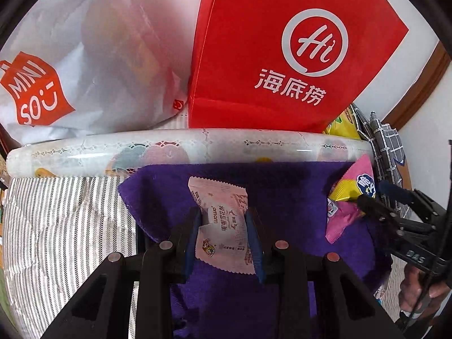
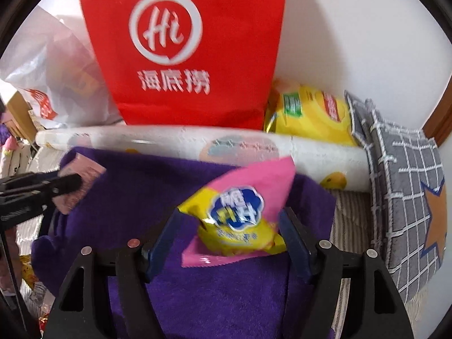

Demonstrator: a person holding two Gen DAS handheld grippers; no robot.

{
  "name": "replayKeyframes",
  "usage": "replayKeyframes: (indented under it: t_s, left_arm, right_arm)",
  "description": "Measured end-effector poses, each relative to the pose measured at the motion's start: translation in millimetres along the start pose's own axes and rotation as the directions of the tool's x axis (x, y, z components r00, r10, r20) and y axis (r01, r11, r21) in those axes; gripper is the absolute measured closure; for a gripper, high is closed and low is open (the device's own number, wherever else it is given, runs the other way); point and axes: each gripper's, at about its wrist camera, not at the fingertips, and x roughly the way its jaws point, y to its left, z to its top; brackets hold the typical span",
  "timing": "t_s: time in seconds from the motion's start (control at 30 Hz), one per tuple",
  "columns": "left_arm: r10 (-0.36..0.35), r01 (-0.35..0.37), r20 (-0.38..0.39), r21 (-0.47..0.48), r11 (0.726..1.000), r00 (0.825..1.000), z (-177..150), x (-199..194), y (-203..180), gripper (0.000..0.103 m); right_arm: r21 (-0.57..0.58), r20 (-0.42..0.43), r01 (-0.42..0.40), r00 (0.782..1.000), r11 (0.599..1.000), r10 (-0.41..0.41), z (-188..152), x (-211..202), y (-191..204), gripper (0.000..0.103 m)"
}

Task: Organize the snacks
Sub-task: 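Open the left tool dropping the pink packet while the right tool releases the chip bag on the towel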

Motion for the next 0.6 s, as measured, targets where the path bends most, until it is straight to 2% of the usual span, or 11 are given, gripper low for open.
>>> replayKeyframes:
  t_s: [0.33,0.53,0.6]
  left_arm:
    - [-0.002,0.002,-0.032,0.008,1.0,0.999,-2.0,10.0,-3.7,0.072]
    - [-0.004,0.005,-0.046,0.014,1.0,0.999,-1.7,12.0,-4.9,0.072]
    - [0.002,-0.001,-0.054,0.019,1.0,0.999,-1.0,11.4,-5.9,0.069]
  right_arm:
    - [-0.038,0.086,0.01,0.996,0.999,-0.007,-0.4,-28.1,16.2,0.03]
    - [-0.055,0.139,0.045,0.99,0.997,-0.037,1.7,-41.7,21.5,0.03]
    - [-0.052,0.152,0.051,0.988,0.997,-0.043,2.1,-45.4,20.9,0.029]
